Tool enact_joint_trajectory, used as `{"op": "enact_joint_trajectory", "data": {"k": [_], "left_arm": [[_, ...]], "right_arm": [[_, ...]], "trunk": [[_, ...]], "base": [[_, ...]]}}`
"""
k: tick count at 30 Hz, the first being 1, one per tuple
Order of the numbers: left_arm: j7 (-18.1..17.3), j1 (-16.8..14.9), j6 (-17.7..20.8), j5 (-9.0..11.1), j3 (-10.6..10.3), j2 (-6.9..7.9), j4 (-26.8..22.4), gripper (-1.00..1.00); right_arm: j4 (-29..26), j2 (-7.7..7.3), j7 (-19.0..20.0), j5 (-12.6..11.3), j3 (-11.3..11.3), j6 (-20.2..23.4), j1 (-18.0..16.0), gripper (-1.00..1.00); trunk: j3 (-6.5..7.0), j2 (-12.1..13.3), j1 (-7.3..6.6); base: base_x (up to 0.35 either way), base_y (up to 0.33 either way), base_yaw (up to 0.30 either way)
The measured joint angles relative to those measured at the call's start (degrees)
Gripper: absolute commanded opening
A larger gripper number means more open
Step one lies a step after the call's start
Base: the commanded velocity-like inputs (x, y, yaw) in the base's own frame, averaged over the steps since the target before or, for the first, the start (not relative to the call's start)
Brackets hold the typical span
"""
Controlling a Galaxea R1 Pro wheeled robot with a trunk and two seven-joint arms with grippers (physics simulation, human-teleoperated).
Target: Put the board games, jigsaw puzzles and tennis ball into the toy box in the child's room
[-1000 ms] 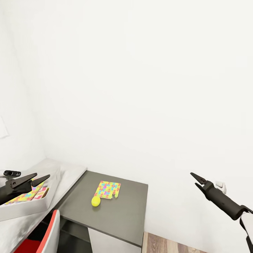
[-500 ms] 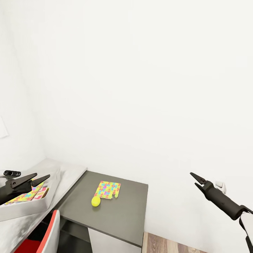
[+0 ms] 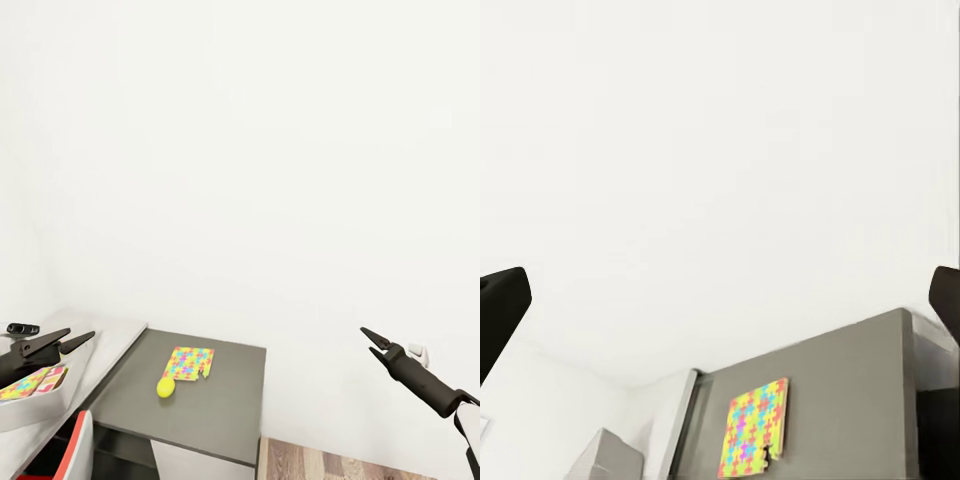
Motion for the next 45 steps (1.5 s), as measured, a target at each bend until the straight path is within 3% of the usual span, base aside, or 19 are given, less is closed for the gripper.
{"op": "enact_joint_trajectory", "data": {"k": [18,22,26,36,37,41,45], "left_arm": [[0.0,0.0,0.0,0.0,0.0,0.01,0.0,1.0],[0.0,0.0,0.0,0.0,0.0,0.01,-0.1,1.0],[0.0,0.0,0.0,0.0,0.0,0.01,-0.1,1.0],[0.0,0.0,0.4,-0.6,0.0,-0.05,-0.1,1.0],[0.0,0.0,0.6,-1.2,-0.1,-0.08,-0.1,1.0],[0.0,0.0,0.9,-3.0,-0.2,-0.22,-0.1,1.0],[2.1,-0.6,2.0,-7.0,-0.3,-0.68,-0.3,1.0]], "right_arm": [[0.0,0.01,-0.1,0.2,0.3,-0.6,0.0,1.0],[0.0,0.01,-0.5,0.4,1.4,-0.7,0.0,1.0],[0.0,-0.01,-3.7,1.4,3.7,-0.7,0.0,1.0],[-0.3,0.17,-33.4,4.3,11.9,0.0,-1.5,1.0],[-0.2,0.39,-36.5,4.3,13.1,0.1,-2.3,1.0],[0.0,0.96,-41.7,4.4,16.0,0.3,-4.0,1.0],[0.8,1.89,-50.2,4.5,21.9,0.6,-6.8,1.0]], "trunk": [[0.41,0.0,0.0],[0.42,0.0,0.0],[0.42,0.0,0.0],[0.42,0.0,0.0],[0.42,0.0,0.0],[0.42,0.0,0.0],[0.42,0.0,0.0]], "base": [[0.0,0.034,-0.081],[0.0,0.0,-0.001],[0.0,0.0,0.0],[0.0,0.0,0.0],[0.0,0.0,0.0],[0.0,0.0,0.0],[0.0,0.0,0.0]]}}
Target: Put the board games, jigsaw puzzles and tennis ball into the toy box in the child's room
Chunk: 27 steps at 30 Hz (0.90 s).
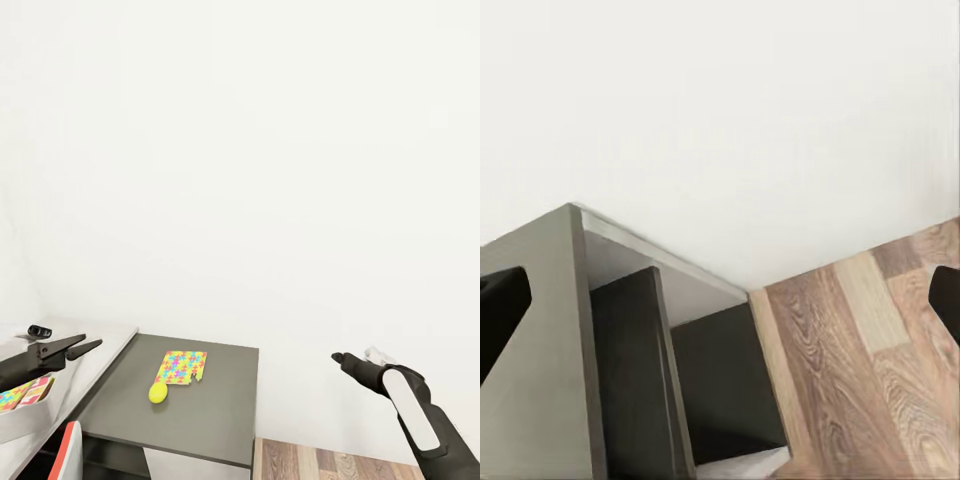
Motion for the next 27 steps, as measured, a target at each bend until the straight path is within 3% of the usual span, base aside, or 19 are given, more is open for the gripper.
{"op": "enact_joint_trajectory", "data": {"k": [5,7,12,15,17,18,23,25,27], "left_arm": [[7.4,-2.0,5.0,-2.9,-0.1,-1.82,-2.3,1.0],[10.0,-2.7,6.4,-3.3,-0.2,-2.38,-3.0,1.0],[22.2,-7.1,8.5,-3.4,-0.3,-4.39,-3.9,1.0],[33.1,-11.6,9.1,-3.2,-0.3,-7.39,-3.5,1.0],[37.6,-13.3,9.3,-3.3,-0.4,-8.78,-3.1,1.0],[42.0,-14.8,9.4,-3.2,-0.4,-10.23,-2.5,1.0],[53.9,-20.0,9.4,-3.2,-0.7,-14.8,0.2,1.0],[57.5,-21.7,9.3,-3.2,-1.6,-16.33,1.6,1.0],[64.8,-25.6,9.4,-3.0,-5.2,-18.84,5.5,1.0]], "right_arm": [[4.5,1.36,-10.6,-0.1,5.8,0.3,-3.9,1.0],[6.1,1.86,-12.7,0.0,6.9,0.3,-5.0,1.0],[9.2,2.76,-15.8,0.1,8.7,0.4,-6.8,1.0],[9.7,2.83,-16.3,0.0,9.0,0.6,-7.2,1.0],[9.8,2.85,-16.4,0.0,9.0,0.9,-7.2,1.0],[9.8,2.88,-16.5,0.0,9.1,1.3,-7.3,1.0],[10.0,2.92,-16.5,0.0,9.1,2.1,-7.3,1.0],[10.0,2.93,-16.5,0.0,9.1,2.2,-7.3,1.0],[10.0,2.93,-16.5,0.1,9.2,2.3,-7.3,1.0]], "trunk": [[0.0,0.0,0.0],[0.0,0.0,0.0],[0.0,0.0,0.0],[0.0,0.0,0.0],[0.0,0.0,0.0],[0.0,0.0,0.0],[0.0,0.0,0.0],[0.0,0.0,0.0],[0.01,0.0,0.0]], "base": [[0.0,0.0,0.0],[0.0,0.0,0.0],[0.0,0.0,0.0],[0.0,0.0,0.0],[0.0,0.0,0.0],[0.0,0.0,0.0],[0.0,0.0,0.0],[0.0,0.0,0.0],[0.0,0.0,0.0]]}}
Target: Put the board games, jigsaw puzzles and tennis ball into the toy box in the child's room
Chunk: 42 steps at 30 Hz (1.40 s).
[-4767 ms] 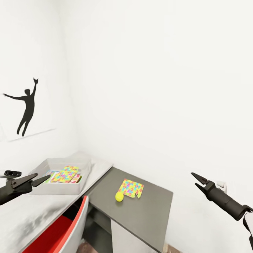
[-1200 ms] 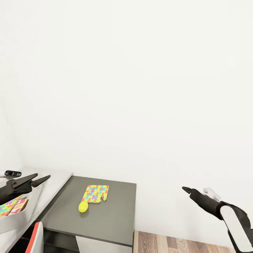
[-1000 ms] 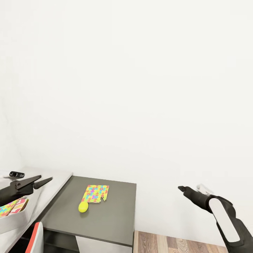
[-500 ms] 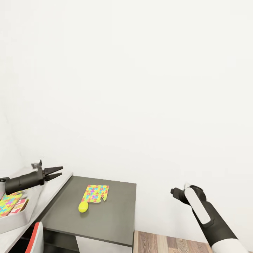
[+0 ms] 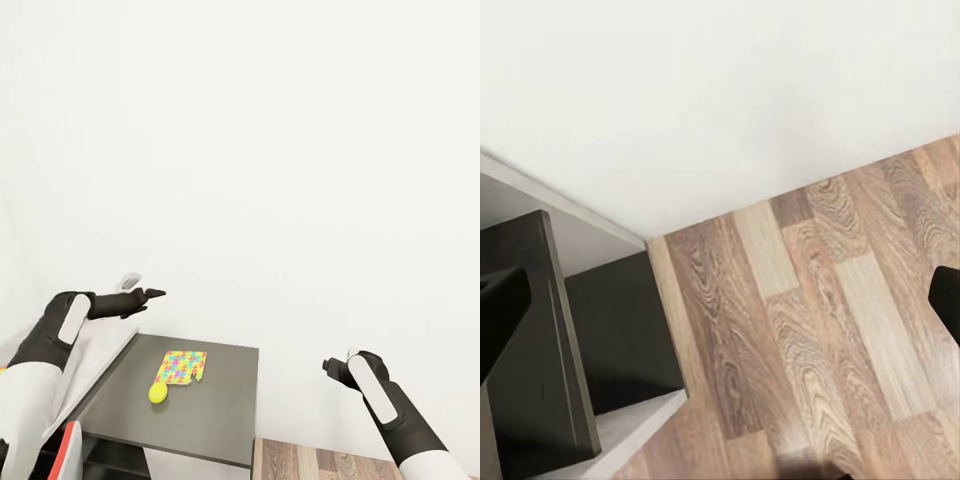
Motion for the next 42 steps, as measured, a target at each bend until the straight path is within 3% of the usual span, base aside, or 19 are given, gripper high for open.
{"op": "enact_joint_trajectory", "data": {"k": [4,5,7,11,12,17,35,38,42], "left_arm": [[9.2,-5.4,-0.4,0.0,-6.1,-2.87,6.5,1.0],[12.5,-7.3,-0.5,0.0,-7.9,-4.33,9.4,1.0],[17.7,-10.0,-1.5,-0.1,-9.4,-6.56,14.3,1.0],[24.2,-12.5,-6.0,-1.2,-10.4,-8.69,20.9,1.0],[27.5,-13.1,-8.9,-1.7,-10.7,-9.4,23.8,1.0],[36.3,-14.0,-16.4,-1.7,-11.5,-10.81,29.8,1.0],[38.3,-14.3,-18.2,-1.7,-11.9,-11.32,31.4,1.0],[38.4,-14.3,-18.1,-1.7,-13.7,-11.33,31.4,1.0],[38.3,-14.3,-18.0,-1.6,-17.6,-11.28,31.4,1.0]], "right_arm": [[0.0,0.0,0.0,0.1,0.0,0.0,0.0,1.0],[0.0,0.0,0.0,0.1,0.0,0.1,0.0,1.0],[0.0,0.0,0.0,0.1,0.0,0.1,0.0,1.0],[0.0,0.0,0.0,0.1,0.0,0.1,0.0,1.0],[-0.1,0.0,0.0,0.1,0.0,0.1,0.0,1.0],[-0.4,-0.03,0.2,0.1,0.0,0.1,0.0,1.0],[-1.0,-0.08,0.3,0.0,-0.2,3.2,0.0,1.0],[-1.0,-0.09,0.3,0.0,-0.1,3.2,0.0,1.0],[-0.9,-0.09,0.3,-0.1,-0.1,3.3,0.0,1.0]], "trunk": [[0.0,0.0,0.0],[0.0,0.0,0.0],[0.0,0.0,0.0],[-0.01,0.0,0.0],[-0.01,0.0,0.0],[-0.01,0.0,-0.01],[-0.3,0.0,-0.01],[-0.36,0.0,-0.01],[-0.38,0.0,-0.01]], "base": [[0.0,0.0,0.0],[0.0,0.0,0.0],[0.0,0.0,0.0],[0.0,0.0,0.0],[0.0,0.0,0.0],[0.0,0.0,0.0],[0.098,0.0,0.0],[0.02,0.0,0.0],[0.05,0.017,0.0]]}}
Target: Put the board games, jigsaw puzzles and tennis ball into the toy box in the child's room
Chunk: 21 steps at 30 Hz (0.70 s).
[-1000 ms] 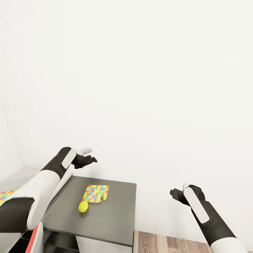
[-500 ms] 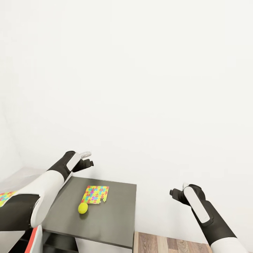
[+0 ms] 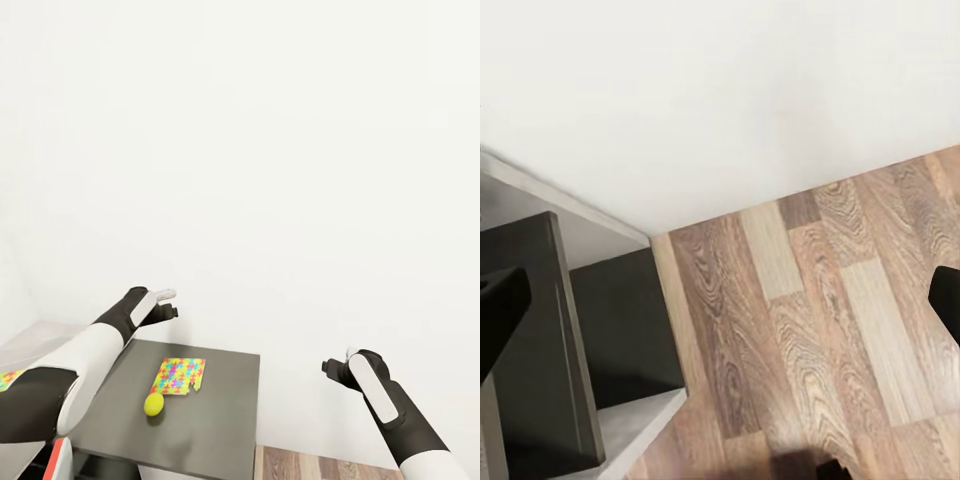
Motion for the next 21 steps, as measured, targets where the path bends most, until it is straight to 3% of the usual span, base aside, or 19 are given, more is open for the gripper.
{"op": "enact_joint_trajectory", "data": {"k": [5,10,14,20,21], "left_arm": [[-0.1,0.0,0.0,0.1,-2.0,0.13,0.2,1.0],[-0.2,0.1,0.0,0.0,-2.5,0.18,0.2,1.0],[-0.2,0.1,-0.1,-0.1,-2.6,0.19,0.2,1.0],[-0.2,0.1,-0.1,-0.1,-2.6,0.22,0.2,1.0],[-0.2,0.1,-0.1,-0.1,-2.6,0.25,0.2,1.0]], "right_arm": [[0.2,-0.31,0.0,-0.2,0.0,1.8,0.0,1.0],[0.4,-0.61,0.4,-0.4,-0.1,5.0,0.0,1.0],[0.7,-0.99,3.0,-0.5,-0.5,8.0,0.0,1.0],[0.9,-4.11,14.5,-0.6,-1.9,10.3,0.0,1.0],[1.2,-5.53,19.2,-0.5,-2.4,10.5,0.0,1.0]], "trunk": [[-0.01,0.0,-0.01],[-0.01,0.0,0.0],[-0.01,0.0,0.01],[-0.01,0.0,0.01],[-0.01,0.0,0.01]], "base": [[0.183,0.126,0.0],[0.08,0.049,0.0],[0.022,0.013,0.0],[0.006,0.004,0.0],[0.002,0.001,0.0]]}}
